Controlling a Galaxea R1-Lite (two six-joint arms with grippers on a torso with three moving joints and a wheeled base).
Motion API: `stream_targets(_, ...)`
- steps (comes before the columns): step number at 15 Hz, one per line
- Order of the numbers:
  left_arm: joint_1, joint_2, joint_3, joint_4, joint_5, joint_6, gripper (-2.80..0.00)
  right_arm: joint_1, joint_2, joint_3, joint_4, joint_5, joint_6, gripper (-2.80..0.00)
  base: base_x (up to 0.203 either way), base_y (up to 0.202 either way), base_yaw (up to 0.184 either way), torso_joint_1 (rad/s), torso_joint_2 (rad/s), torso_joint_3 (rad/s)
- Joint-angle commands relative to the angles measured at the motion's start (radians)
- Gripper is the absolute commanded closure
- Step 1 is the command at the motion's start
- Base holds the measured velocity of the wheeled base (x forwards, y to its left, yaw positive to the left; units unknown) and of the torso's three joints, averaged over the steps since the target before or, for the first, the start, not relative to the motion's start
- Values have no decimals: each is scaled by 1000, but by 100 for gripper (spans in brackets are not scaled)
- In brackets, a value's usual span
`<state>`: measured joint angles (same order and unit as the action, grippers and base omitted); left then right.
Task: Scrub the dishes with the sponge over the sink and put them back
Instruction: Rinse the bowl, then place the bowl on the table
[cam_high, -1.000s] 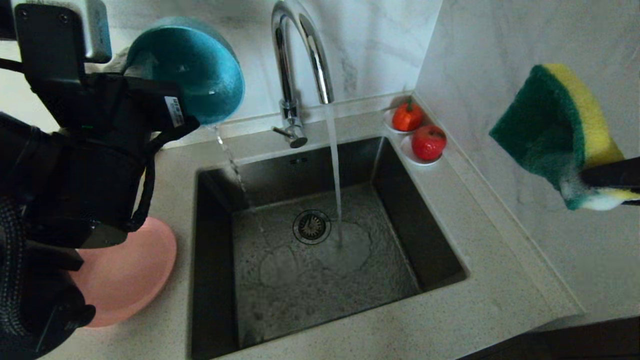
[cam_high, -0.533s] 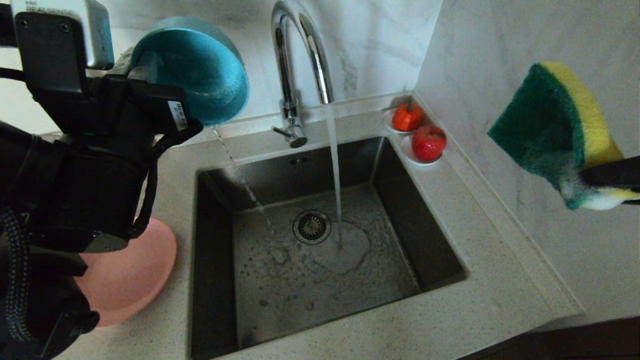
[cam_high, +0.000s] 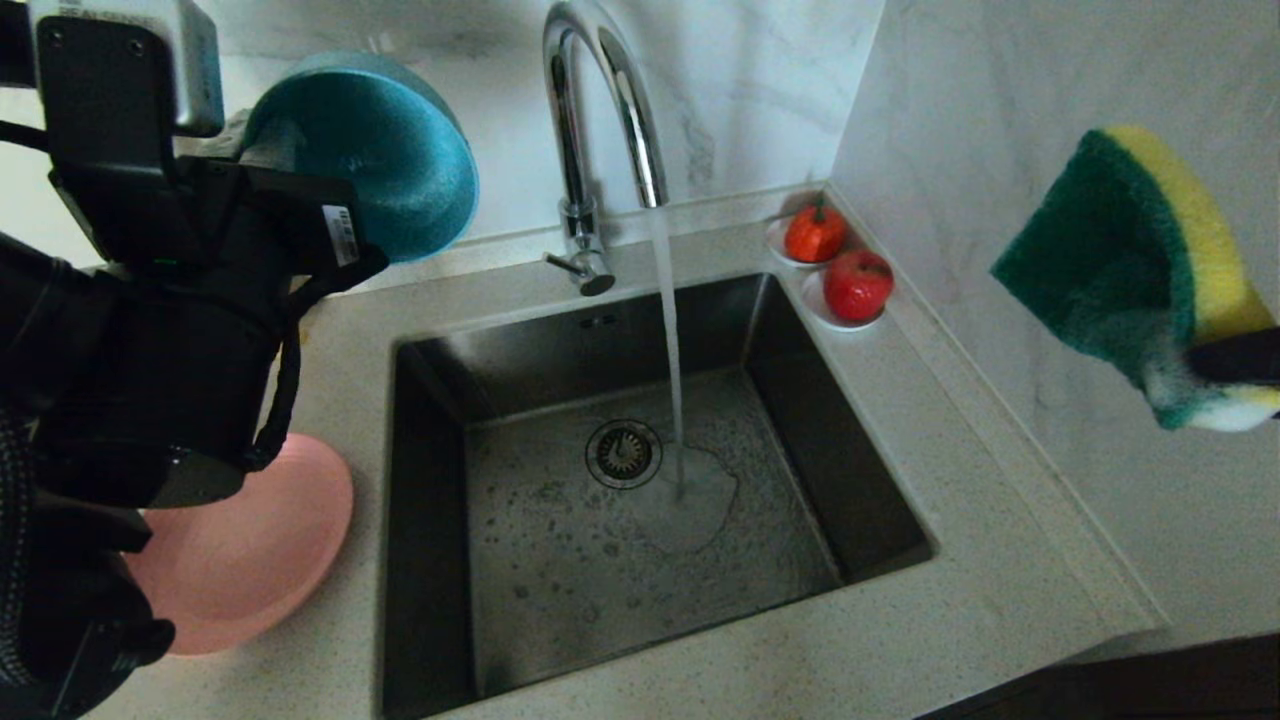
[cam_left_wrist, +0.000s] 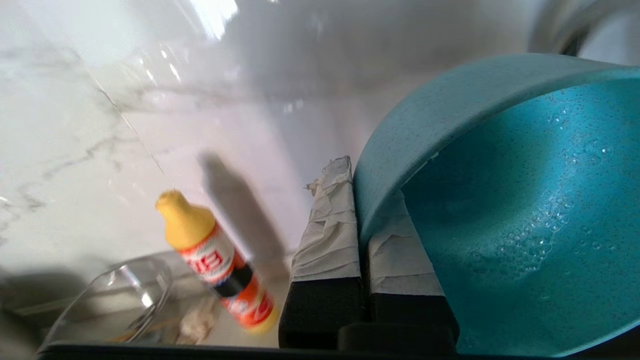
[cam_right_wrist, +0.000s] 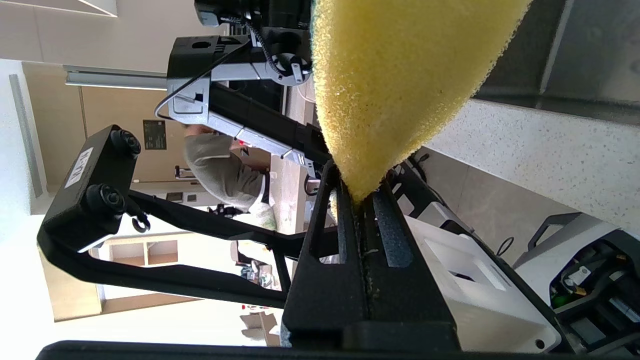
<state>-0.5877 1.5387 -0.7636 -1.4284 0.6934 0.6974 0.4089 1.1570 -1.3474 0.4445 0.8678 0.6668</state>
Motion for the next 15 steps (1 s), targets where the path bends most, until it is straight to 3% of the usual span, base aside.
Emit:
stream_targets(1, 1, -19, -11, 106, 11, 1, 0, -3, -13, 10, 1, 5, 4, 0, 0, 0, 0, 0, 0, 0)
stream_targets(4, 2, -65, -24, 349, 14, 4, 0, -4, -18, 10, 0, 3, 2, 0, 0, 0, 0, 0, 0, 0)
stream_targets(8, 0, -164, -99, 878, -24, -3, 0, -4, -17, 11, -2, 3, 0, 0, 0, 0, 0, 0, 0, 0)
stream_targets(11, 1, -195, -199, 1235, -56, -62, 0, -4, -16, 17, -6, 3, 0, 0, 0, 0, 0, 0, 0, 0)
stream_targets(15, 6, -195, -305, 1648, -191, -155, 0, -4, -19, 17, -4, 3, -1, 0, 0, 0, 0, 0, 0, 0)
